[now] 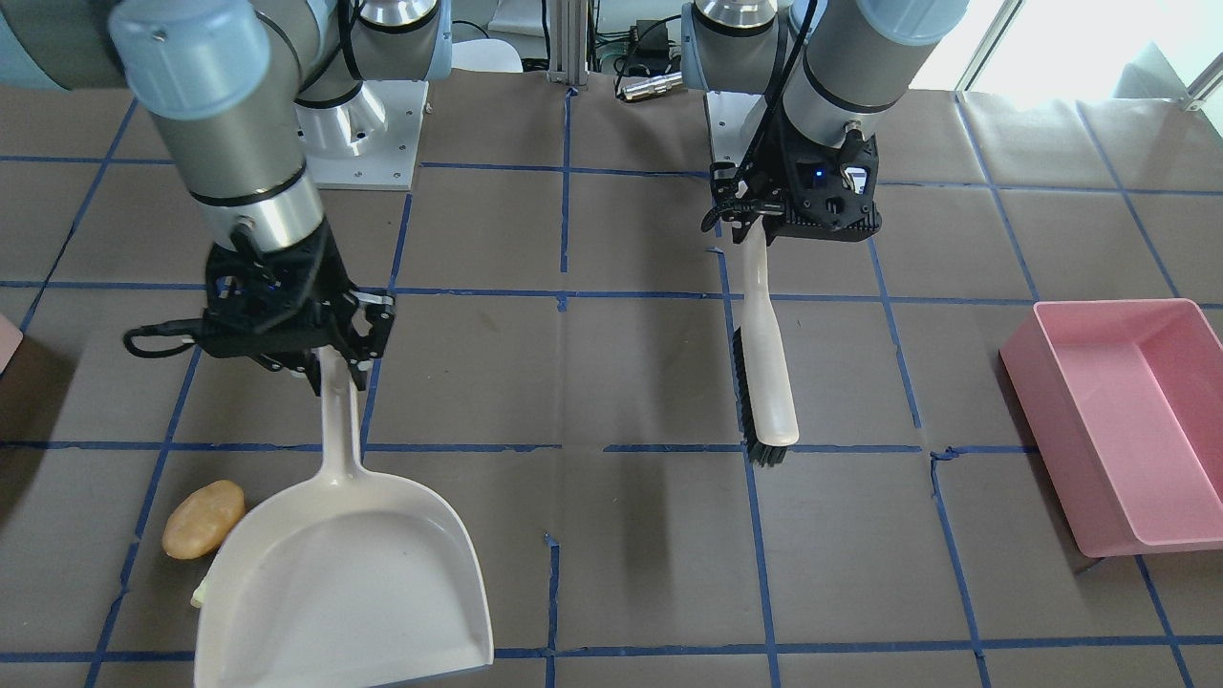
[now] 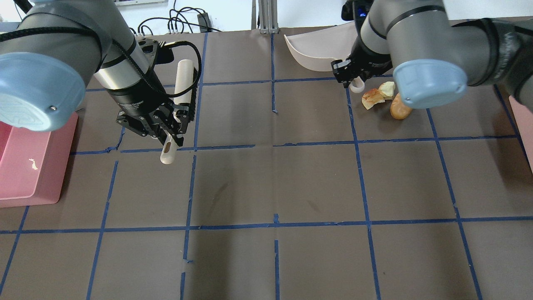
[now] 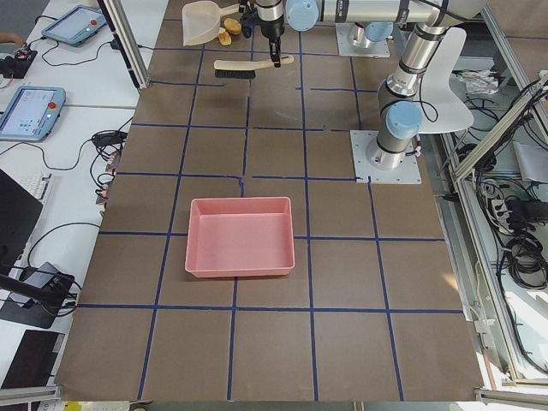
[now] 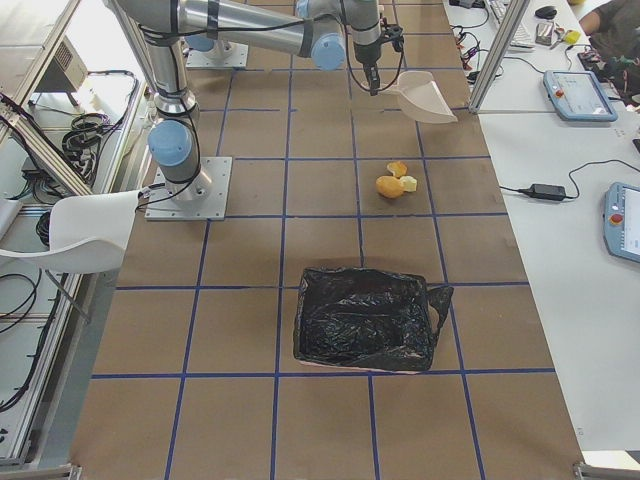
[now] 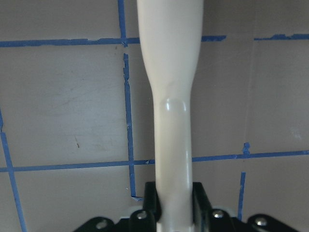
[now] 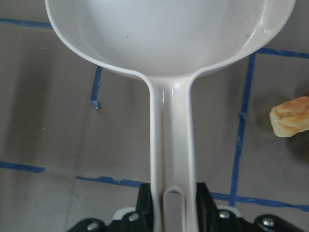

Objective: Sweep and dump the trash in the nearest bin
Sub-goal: 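Grasp the white dustpan handle with the right gripper and lift it, then place the dustpan beyond the food pieces while the left gripper brings the brush over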

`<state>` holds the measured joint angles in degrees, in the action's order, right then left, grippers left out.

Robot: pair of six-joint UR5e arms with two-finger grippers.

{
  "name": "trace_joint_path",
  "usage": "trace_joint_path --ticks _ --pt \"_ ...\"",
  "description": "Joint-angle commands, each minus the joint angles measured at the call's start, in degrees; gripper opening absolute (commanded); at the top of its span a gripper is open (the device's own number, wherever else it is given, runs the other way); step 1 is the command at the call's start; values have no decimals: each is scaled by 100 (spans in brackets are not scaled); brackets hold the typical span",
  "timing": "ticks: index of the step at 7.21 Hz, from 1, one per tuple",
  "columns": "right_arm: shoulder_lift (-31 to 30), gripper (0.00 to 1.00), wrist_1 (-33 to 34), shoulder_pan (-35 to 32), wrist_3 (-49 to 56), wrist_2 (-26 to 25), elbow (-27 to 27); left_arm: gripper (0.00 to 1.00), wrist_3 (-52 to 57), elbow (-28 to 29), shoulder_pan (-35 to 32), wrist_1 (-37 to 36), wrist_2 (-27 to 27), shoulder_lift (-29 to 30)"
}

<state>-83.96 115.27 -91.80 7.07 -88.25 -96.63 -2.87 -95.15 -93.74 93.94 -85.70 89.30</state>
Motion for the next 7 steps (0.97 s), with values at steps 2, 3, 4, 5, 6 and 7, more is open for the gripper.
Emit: trace_joint_path --ticks 2,3,4,5,6,7 --pt "-831 33 -1303 1265 1967 -69 -31 0 -160 136 -362 -25 -34 384" --pt "-876 33 -1523 1801 2896 -52 -31 0 -553 293 -756 -260 -69 735" --pt "-876 33 -1638 2302 3923 -43 -57 0 -1201 687 -1239 -645 -113 1278" --pt "-876 33 -1683 2751 4821 -43 -66 0 -1433 1265 -1574 -710 -366 1892" --pt "-876 33 -1875 3156 5526 -26 -66 0 -1636 1888 -1865 -746 -438 2438" --pt "-876 33 -2016 3621 6186 -17 -75 0 -2195 2408 -2050 -763 -604 2835"
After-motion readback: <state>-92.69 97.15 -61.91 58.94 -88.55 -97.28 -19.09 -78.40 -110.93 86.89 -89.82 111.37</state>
